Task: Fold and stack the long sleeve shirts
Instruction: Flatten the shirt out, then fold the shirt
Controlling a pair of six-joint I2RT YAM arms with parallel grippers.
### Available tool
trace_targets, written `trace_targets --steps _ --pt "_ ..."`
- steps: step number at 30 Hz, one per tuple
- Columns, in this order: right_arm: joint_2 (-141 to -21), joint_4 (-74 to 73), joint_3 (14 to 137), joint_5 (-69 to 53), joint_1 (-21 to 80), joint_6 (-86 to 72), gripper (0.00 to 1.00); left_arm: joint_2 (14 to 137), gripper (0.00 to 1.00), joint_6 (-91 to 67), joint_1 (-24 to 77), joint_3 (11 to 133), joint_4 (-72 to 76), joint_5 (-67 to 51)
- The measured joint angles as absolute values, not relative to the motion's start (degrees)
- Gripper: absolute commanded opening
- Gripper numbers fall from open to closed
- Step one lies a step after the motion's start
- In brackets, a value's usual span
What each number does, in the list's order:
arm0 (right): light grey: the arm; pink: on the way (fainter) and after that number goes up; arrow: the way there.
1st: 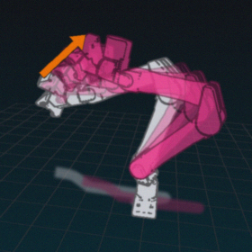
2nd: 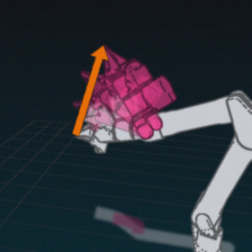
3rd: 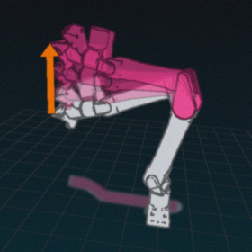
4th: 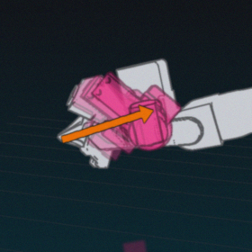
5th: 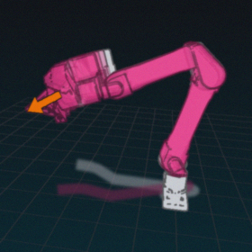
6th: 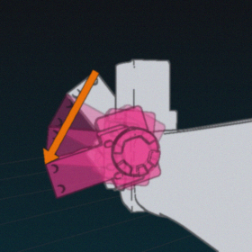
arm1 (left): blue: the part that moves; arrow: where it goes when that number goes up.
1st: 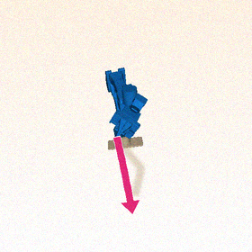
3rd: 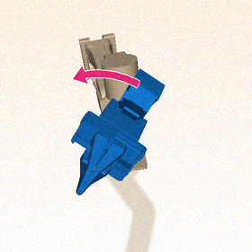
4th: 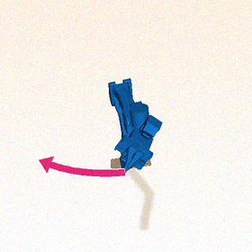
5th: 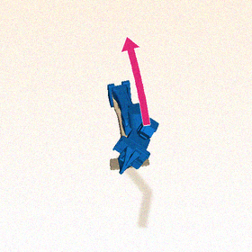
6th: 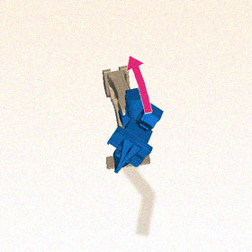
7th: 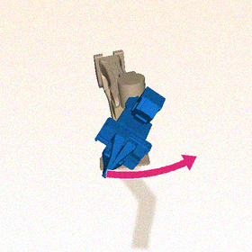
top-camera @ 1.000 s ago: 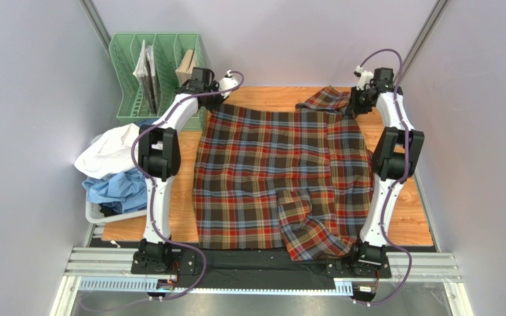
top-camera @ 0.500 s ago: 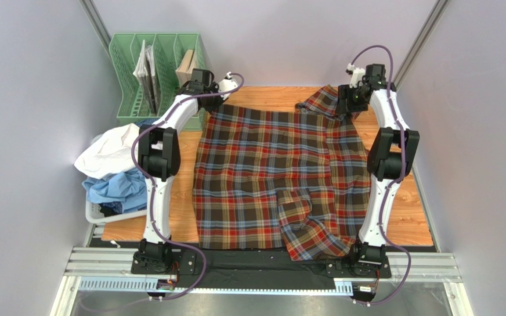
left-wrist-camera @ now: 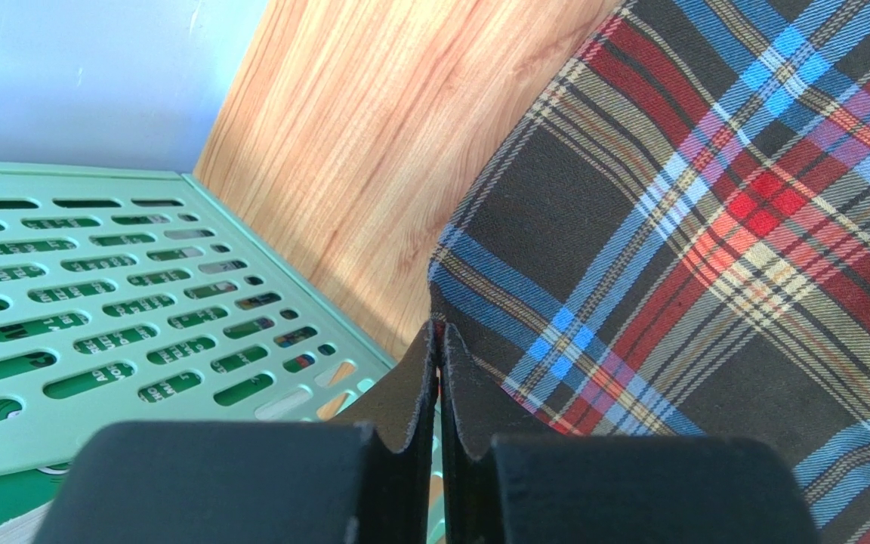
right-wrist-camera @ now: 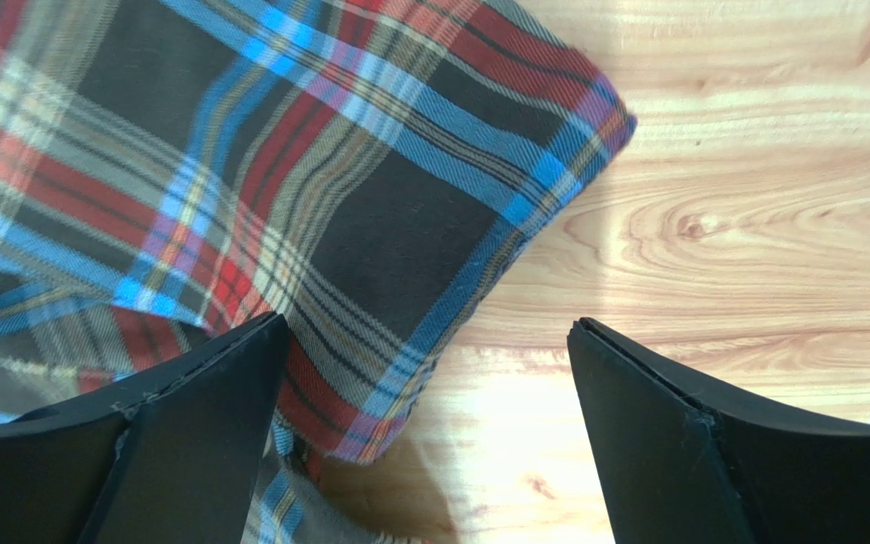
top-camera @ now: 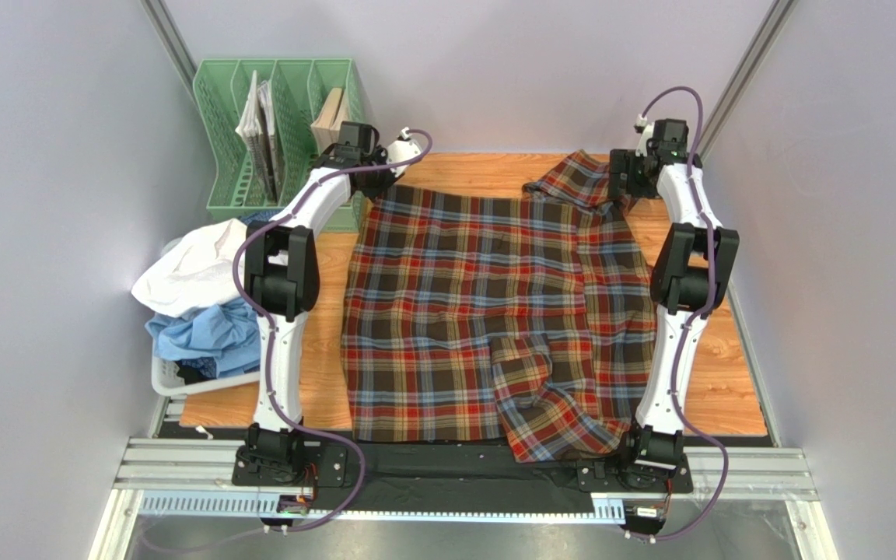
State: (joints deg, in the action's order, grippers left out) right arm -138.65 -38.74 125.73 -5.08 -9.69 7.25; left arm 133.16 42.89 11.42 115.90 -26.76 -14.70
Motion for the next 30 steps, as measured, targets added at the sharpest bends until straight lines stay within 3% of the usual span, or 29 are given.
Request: trace_targets --steps 6,9,13,15,18,19,21,28,30 --pt "-143.2 -37.4 128.5 -9.2 -12.1 0.0 0.98 133.2 0.15 42.8 11.4 115.9 -27.0 -14.7" --pt "-144.8 -36.8 128.9 -12.8 -13.8 -3.2 0.88 133.2 0.23 42.7 11.4 115.9 -27.2 -14.6" --pt "-145.0 -35.8 129.6 -16.3 -15.2 -6.3 0.55 133.2 0.41 42.4 11.4 116.2 -27.7 -14.3" --pt "-145.0 -35.2 129.8 -17.8 -15.5 -7.9 0.54 133.2 0.45 42.2 11.4 116.7 -28.0 -14.2" --pt "-145.0 -34.5 130.2 -20.2 -15.8 -9.2 0.33 133.2 0.52 41.8 11.4 117.4 -28.0 -13.8" --pt "-145.0 -34.2 130.3 -21.2 -15.9 -9.7 0.16 133.2 0.52 41.8 11.4 117.6 -28.0 -13.6" --pt "-145.0 -33.3 130.4 -22.8 -16.1 -10.4 0.0 133.2 0.54 41.6 11.4 117.7 -28.1 -13.2" --pt "-142.7 -31.3 130.0 -27.1 -16.1 -11.6 0.0 133.2 0.57 40.1 11.3 117.9 -28.1 -11.9" --pt "-140.5 -30.7 129.3 -27.7 -15.6 -11.8 0.0 133.2 0.67 39.4 11.2 117.9 -28.1 -11.9"
